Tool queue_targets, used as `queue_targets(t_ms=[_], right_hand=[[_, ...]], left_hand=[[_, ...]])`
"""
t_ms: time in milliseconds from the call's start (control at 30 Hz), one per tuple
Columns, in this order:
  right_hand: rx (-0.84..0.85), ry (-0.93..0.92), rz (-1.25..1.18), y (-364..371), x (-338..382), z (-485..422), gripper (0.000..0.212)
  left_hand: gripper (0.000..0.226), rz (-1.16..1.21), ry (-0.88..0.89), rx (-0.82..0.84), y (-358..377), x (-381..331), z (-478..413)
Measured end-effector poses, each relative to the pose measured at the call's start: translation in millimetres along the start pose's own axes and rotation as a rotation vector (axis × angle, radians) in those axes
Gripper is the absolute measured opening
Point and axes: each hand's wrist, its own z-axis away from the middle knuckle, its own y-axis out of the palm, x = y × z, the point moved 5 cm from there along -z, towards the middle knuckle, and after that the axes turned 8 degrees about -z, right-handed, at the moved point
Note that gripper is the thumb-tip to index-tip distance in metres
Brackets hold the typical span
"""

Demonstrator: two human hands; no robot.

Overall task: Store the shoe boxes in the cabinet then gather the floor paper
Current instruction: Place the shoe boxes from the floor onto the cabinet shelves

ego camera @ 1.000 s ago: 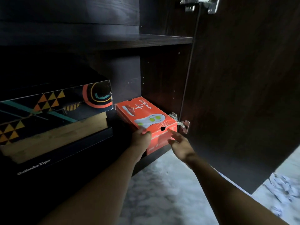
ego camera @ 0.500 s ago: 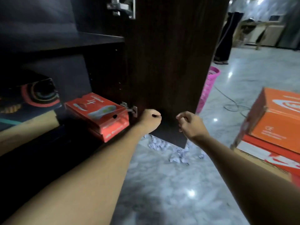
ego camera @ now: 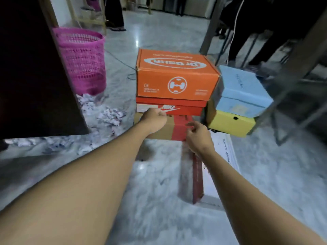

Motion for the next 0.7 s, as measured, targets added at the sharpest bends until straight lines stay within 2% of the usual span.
queue_targets(t_ms=[133,233,333,433,600,700], right_hand=[[0.036,0.15,0.282,-31.4,-74.2,0.9,0.038],[0.054,0.313,0.388,-47.7,-121.3,3.1,0.047],[0.052,0.45,0.334,-55.2,-157.9,8.3,0.061],[0.102,0.497,0.222,-58.0,-182.8,12.9,0.066],[-0.023,0.417,0.096,-61.1,-188.5,19.1,0.056],[-0.002,0.429,-0.034,-58.3,-195.6,24.8,0.046]], left_hand=[[0.033,0.087,-0.04,0.061,87.8,-20.3,7.2],[0.043,0.124,-0.104,0.188,160.8,-14.2,28.5],[0.048,0.199,-0.202,0.241,203.1,2.5,51.2],[0.058,0.238,-0.255,0.279,223.4,24.4,64.2],[0.056,0.284,-0.312,0.232,205.2,44.1,72.1],[0.047,0.237,-0.33,0.193,186.4,61.2,79.7]])
